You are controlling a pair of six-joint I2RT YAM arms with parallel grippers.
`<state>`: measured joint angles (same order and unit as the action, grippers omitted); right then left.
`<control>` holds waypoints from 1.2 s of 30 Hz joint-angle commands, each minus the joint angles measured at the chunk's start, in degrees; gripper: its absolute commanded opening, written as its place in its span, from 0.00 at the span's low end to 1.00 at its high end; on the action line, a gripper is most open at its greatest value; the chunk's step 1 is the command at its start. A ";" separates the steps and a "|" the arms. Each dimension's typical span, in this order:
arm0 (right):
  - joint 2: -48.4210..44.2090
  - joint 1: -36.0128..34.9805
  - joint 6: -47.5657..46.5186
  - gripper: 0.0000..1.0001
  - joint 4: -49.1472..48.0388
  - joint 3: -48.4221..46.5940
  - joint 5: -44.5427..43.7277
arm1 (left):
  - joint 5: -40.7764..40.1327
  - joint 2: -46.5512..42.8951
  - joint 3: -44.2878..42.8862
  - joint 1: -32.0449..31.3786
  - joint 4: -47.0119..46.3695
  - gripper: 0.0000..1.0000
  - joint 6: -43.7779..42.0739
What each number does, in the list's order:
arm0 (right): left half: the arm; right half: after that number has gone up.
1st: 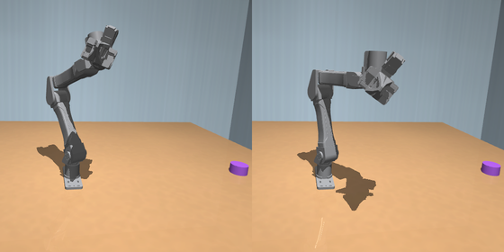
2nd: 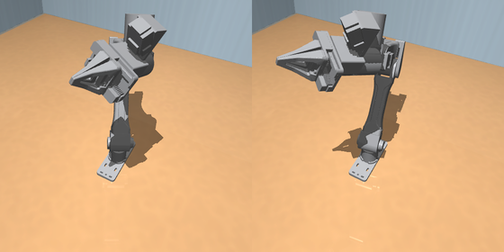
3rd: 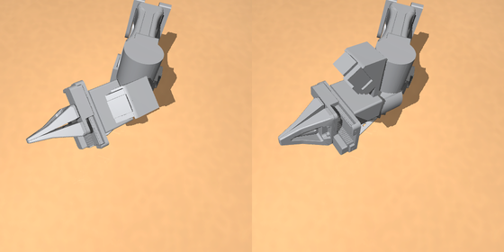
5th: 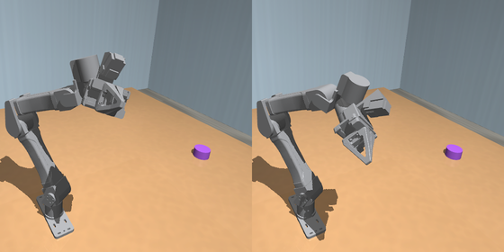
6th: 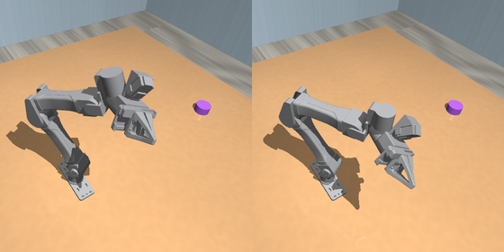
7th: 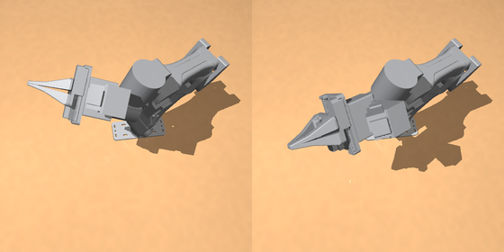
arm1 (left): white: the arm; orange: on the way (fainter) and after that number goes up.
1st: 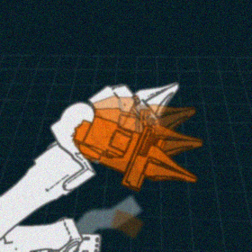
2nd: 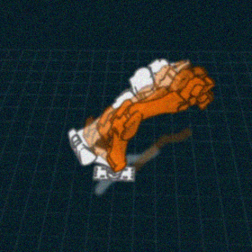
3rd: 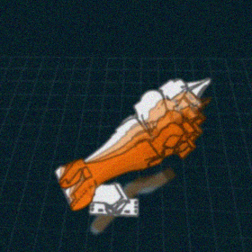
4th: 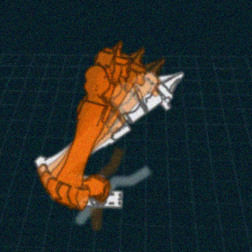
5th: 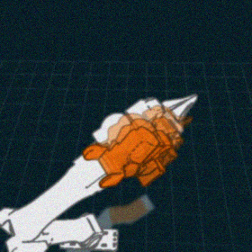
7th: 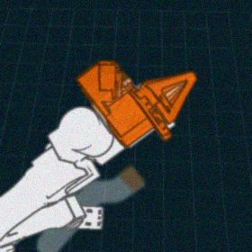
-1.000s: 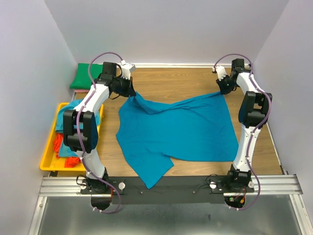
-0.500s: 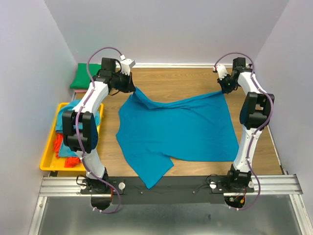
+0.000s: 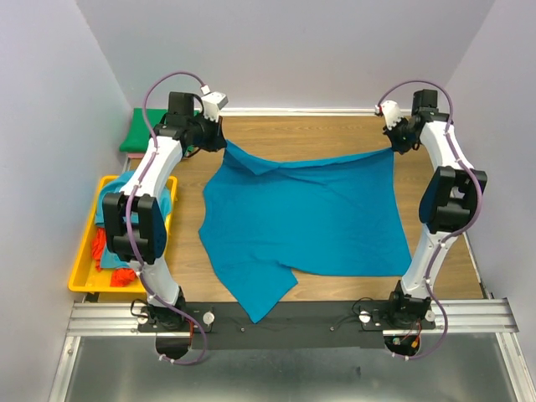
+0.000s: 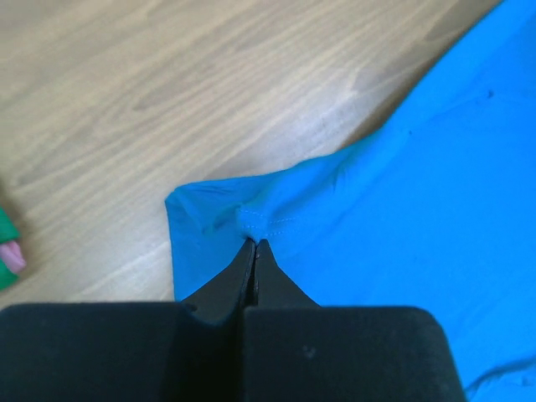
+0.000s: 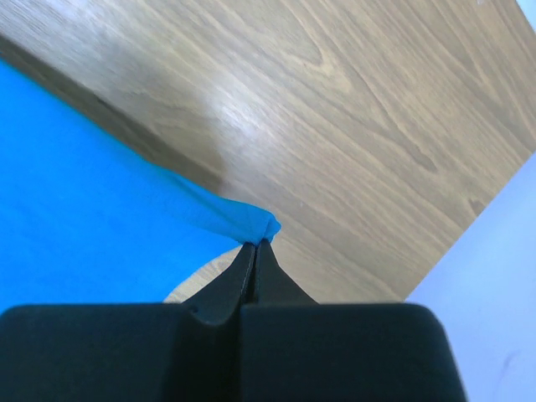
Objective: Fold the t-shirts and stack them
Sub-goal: Fold the tshirt
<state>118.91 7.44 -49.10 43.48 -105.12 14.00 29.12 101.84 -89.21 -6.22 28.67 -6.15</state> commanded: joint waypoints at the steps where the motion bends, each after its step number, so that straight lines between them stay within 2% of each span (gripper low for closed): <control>1: -2.37 1.26 -0.03 0.01 2.22 1.32 -1.43 | -1.44 1.51 -3.42 0.42 -1.77 0.00 -0.70; 6: -4.47 1.87 0.15 0.01 2.92 2.11 -1.26 | -0.91 2.57 -5.97 0.51 -0.37 0.00 -0.70; 12: -7.90 2.58 0.06 0.01 4.06 4.22 -0.55 | -0.74 -1.29 -3.61 0.51 2.18 0.00 -2.02; 21: -13.70 2.58 -1.26 0.00 5.21 11.33 -0.55 | -0.91 -10.95 8.15 0.51 4.73 0.00 1.23; 30: -14.67 3.10 -2.14 0.01 5.73 14.24 -0.90 | 1.20 -18.69 18.53 -0.11 7.11 0.00 4.13; 36: -15.03 4.25 -3.28 0.00 6.70 15.20 -0.82 | -1.79 -25.46 26.44 -1.34 6.06 0.00 5.89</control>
<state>106.37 10.57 -50.96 48.18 -91.44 13.52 28.95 81.23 -65.69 -6.92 34.50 -2.04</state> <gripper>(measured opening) 0.007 0.007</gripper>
